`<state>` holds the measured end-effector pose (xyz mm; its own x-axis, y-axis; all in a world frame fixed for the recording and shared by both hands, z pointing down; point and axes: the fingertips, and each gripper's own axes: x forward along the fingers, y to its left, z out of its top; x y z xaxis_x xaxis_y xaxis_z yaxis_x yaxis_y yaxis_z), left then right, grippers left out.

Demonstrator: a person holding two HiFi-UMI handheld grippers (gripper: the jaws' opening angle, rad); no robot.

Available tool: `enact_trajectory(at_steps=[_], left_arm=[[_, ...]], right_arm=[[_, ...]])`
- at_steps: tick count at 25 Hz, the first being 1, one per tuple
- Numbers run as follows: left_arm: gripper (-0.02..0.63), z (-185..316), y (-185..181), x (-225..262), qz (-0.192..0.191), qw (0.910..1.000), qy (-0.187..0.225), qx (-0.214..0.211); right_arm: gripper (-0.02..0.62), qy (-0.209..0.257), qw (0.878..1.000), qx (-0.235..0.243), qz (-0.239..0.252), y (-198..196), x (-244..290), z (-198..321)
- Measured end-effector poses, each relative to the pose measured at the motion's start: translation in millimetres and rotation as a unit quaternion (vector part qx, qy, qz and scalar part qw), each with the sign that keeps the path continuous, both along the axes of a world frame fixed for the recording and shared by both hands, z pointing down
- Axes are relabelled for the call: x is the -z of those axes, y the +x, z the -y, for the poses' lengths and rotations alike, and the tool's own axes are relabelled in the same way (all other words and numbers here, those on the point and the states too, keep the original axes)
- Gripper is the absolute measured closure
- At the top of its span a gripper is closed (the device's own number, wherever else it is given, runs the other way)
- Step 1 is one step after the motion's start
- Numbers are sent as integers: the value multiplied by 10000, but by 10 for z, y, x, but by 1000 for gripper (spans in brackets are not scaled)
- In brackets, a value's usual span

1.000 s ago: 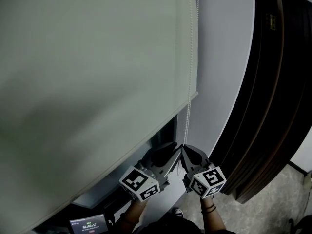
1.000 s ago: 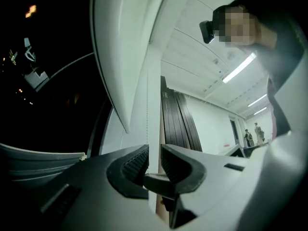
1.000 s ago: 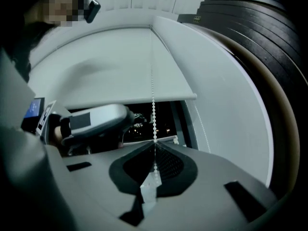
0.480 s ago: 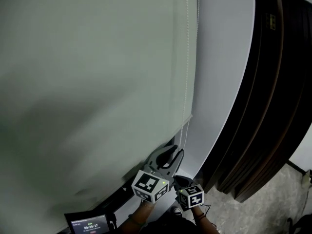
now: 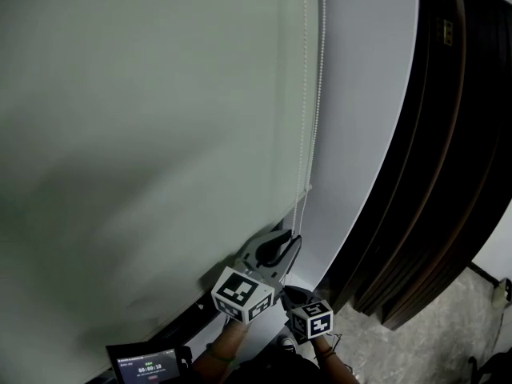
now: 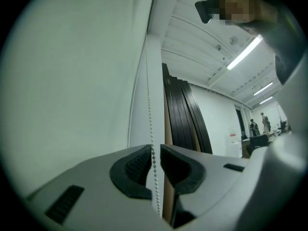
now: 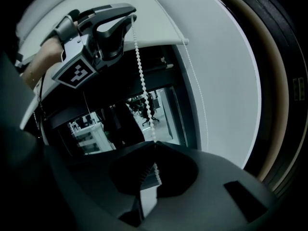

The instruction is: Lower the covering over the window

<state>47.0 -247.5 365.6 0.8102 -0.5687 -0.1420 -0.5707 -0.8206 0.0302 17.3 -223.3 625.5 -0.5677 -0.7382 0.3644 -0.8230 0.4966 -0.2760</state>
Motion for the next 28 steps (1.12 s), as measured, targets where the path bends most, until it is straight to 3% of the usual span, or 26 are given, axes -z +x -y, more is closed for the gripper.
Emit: enact_trajectory(at_steps=[2,7,14,20,22,25,28], left_arm=[[597,8,-1,11,-5,10000,42,-60],[601,-6,-76,40,-358,9993,103,-95],[603,47,-167,-4,-424,9987,254,86],[604,58,-290,4,-379,9986,292,246],[604,97,-266,-118,-71,9995,181,261],[604,195,-188,-657,599,9976,-301,174],[604,190,-180,-1219,807,9926,-902,133]], right_arm=[[584,-18,10000,-22,51,20,-13,6],[584,-40,9996,-111,256,112,2,-38],[582,119,9982,-312,489,349,255,-35],[581,1121,9875,-443,1010,571,1215,68],[581,1552,9805,-360,1152,599,1624,89],[567,2177,9696,-13,1113,549,2278,161],[504,2692,9582,434,864,412,2828,208]])
